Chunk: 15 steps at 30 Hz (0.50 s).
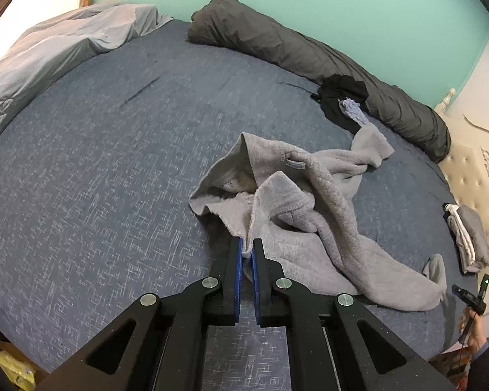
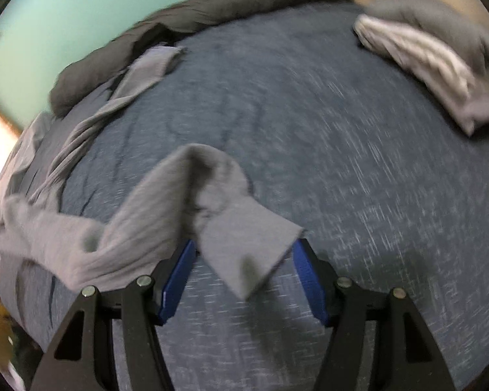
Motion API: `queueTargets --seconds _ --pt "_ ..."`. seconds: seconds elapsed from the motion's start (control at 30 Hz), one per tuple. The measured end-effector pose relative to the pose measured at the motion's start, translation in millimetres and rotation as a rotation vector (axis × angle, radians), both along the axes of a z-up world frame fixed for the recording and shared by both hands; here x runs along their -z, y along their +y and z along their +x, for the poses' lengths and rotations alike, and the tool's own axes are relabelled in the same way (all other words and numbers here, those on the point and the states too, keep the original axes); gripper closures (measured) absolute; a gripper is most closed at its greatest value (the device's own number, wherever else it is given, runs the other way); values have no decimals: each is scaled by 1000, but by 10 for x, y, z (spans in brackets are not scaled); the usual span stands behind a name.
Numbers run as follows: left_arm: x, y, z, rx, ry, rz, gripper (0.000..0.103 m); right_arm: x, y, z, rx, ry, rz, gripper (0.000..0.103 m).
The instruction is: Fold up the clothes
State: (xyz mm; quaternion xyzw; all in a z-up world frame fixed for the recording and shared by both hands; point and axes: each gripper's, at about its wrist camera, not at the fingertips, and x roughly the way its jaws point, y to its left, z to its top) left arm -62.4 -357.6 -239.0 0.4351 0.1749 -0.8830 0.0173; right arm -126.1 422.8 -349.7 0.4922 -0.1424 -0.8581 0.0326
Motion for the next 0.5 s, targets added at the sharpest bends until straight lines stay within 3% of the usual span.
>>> queueTargets --seconds 0.17,0.33,0.37,0.4,0.43,0.5 --pt "125 -30 -37 -15 -18 0 97 271 95 -165 66 -61 -72 39" --pt "198 -64 -96 -28 -27 -3 97 377 -15 -290 77 -65 -42 42" --pt "204 -62 -107 -27 -28 -6 97 393 -36 -312 78 -66 -36 51" --pt "210 -61 -119 -27 -29 -6 97 387 -53 -322 74 -68 -27 77" --pt "211 -63 -128 -28 -30 -8 97 373 -64 -332 70 -69 -18 91" --pt "184 -62 -132 -39 -29 -10 97 298 -71 -338 62 -57 -8 96"
